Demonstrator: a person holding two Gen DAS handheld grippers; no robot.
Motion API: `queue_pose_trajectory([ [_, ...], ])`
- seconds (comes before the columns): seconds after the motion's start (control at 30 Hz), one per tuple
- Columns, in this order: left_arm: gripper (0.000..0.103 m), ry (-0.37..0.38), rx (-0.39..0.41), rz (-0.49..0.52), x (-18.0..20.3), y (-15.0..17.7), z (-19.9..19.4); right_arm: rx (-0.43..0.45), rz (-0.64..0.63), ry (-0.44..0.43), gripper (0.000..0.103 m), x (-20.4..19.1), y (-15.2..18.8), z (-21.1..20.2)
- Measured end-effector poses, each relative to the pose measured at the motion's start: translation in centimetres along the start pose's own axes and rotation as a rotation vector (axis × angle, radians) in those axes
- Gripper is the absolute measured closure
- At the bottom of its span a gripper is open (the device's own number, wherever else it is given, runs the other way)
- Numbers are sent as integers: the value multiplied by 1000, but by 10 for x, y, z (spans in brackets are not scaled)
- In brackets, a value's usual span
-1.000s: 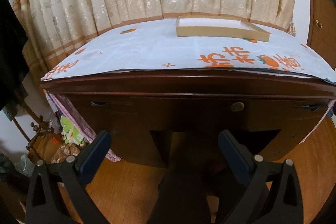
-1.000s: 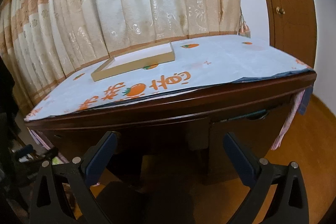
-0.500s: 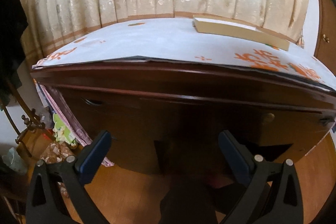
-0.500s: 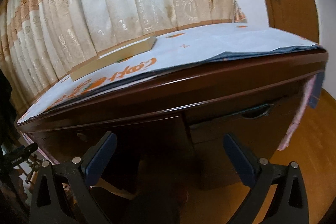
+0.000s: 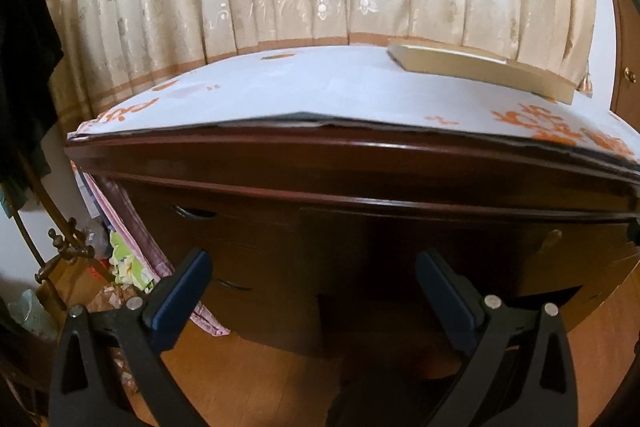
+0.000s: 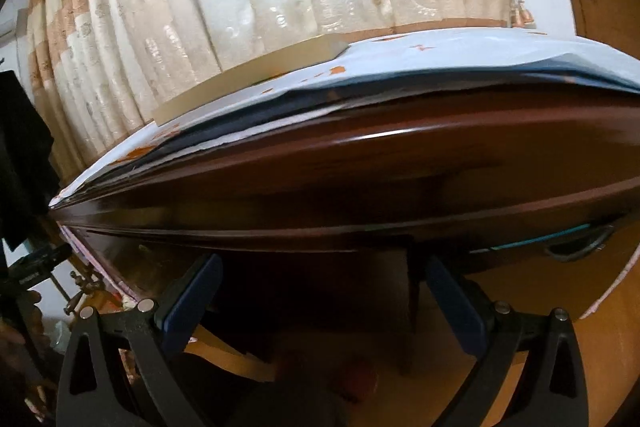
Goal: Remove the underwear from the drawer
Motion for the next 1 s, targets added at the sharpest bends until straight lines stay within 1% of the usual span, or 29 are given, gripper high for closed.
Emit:
queue_pose_trajectory([
  [0.13, 0, -22, 16, 19, -4, -2, 4, 1, -23, -11, 1, -2, -2, 11],
  [0.3, 0, -37, 22, 31, -10, -7, 9, 13, 13, -36, 0, 3, -4, 13],
  [0.43, 0, -34, 22, 18, -14, -8, 9, -43, -68, -33, 0, -3, -7, 16],
  [0.53, 0, -34, 27, 16, -15, -10, 8, -66, -78, -41, 0, -3, -10, 17],
  [0.7, 0, -26, 33, 24, -13, -10, 4, -80, -49, -49, 0, 0, -9, 10],
  [0.8, 0, -24, 44, 41, -8, -11, 1, -92, -56, -49, 0, -2, -7, 4],
  [0.93, 0, -20, 48, 62, -1, -13, -4, -103, -47, -73, 0, -3, 0, -7],
  [1.0, 0, -17, 60, 68, 1, -14, -10, -91, -28, -51, 0, -1, 2, -14],
])
Point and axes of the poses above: each gripper's, at about its wrist camera, not at the fingertips, and z roughly the way its jaws point, x to its right, y to its underside, the point moved 5 cm from there along z, roughly the way its jaws point, and after that the axes turned 2 degrees about -z, right-handed, at the moved point
